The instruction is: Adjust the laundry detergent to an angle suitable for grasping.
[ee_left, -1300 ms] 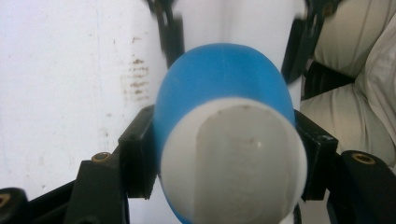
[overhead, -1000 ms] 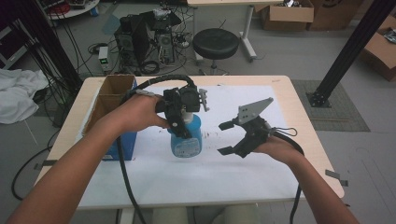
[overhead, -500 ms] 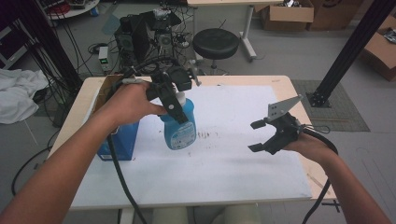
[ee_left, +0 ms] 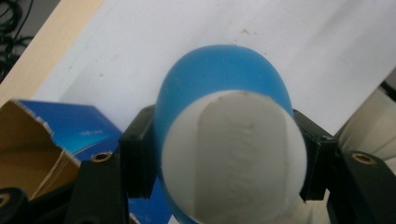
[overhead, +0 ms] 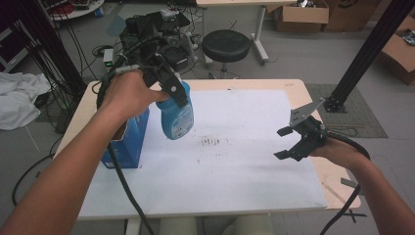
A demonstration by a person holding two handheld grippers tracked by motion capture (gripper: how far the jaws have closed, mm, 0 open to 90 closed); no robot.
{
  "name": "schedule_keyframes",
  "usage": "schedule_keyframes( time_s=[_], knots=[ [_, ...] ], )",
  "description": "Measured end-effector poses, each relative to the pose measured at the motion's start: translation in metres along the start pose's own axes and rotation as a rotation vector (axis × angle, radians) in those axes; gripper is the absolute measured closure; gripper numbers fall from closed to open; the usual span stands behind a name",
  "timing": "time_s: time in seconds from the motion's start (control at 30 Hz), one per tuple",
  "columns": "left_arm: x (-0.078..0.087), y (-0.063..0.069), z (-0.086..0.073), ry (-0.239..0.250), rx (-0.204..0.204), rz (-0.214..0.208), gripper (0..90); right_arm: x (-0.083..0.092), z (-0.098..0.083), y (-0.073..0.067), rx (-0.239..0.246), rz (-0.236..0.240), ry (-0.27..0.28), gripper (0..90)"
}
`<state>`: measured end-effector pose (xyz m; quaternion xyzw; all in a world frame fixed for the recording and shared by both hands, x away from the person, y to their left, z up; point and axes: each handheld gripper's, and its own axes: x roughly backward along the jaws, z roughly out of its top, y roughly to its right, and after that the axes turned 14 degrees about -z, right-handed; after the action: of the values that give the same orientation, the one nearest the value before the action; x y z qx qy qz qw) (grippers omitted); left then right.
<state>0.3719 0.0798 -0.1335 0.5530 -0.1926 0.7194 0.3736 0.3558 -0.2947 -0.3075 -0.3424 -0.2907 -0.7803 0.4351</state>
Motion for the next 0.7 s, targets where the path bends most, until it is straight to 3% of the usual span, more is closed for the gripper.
schedule_keyframes(
  time_s=[0.23, 0.4, 0.7],
  knots=[
    [0.024, -0.015, 0.001, 0.041, 0.134, 0.059, 38.0, 0.005, -0.002, 0.011, 0.017, -0.013, -0.074, 15.7],
    [0.042, -0.027, -0.001, 0.080, 0.243, 0.107, 37.9, 0.001, -0.004, 0.016, 0.010, 0.010, -0.150, 16.1],
    [0.072, -0.046, -0.007, 0.099, 0.394, 0.153, 38.0, 0.000, -0.007, 0.016, 0.039, -0.005, -0.188, 16.7]
  ],
)
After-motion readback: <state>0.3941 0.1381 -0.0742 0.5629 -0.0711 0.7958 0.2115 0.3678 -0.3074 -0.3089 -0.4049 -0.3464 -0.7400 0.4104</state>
